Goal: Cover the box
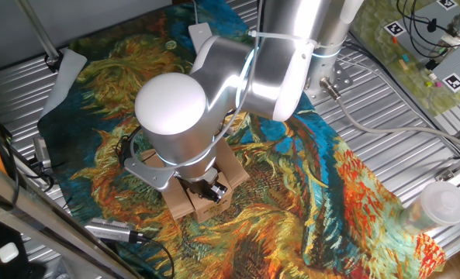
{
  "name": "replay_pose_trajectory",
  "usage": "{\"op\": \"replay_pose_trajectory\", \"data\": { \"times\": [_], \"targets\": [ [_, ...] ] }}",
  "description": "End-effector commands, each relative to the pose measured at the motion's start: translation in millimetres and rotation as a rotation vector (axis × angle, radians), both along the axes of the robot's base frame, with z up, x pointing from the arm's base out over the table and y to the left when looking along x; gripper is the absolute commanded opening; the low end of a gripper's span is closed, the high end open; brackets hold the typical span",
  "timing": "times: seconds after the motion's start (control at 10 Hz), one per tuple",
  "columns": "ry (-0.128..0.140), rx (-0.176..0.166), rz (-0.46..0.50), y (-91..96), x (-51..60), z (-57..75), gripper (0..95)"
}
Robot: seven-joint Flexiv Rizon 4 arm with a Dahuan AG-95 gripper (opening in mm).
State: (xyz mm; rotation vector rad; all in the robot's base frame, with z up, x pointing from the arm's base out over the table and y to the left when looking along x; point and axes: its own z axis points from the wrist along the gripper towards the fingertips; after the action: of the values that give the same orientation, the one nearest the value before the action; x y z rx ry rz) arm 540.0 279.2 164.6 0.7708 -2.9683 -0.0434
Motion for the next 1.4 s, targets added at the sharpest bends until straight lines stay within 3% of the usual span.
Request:
{"op": "replay_pose_trajectory", "data": {
  "times": [0.1, 0.5, 1.0, 1.4],
  "targets": [
    [0.003, 0.001, 0.006, 0.0, 0.1, 0.2, 0.0],
    [-0.002, 0.041, 0.016, 0.0, 0.1, 0.2, 0.0],
    [0.007, 0.01, -0.008, 0.0, 0.1, 0.2, 0.0],
    [0.005, 0.028, 0.004, 0.0, 0.1, 0.2, 0.0]
  ]
}}
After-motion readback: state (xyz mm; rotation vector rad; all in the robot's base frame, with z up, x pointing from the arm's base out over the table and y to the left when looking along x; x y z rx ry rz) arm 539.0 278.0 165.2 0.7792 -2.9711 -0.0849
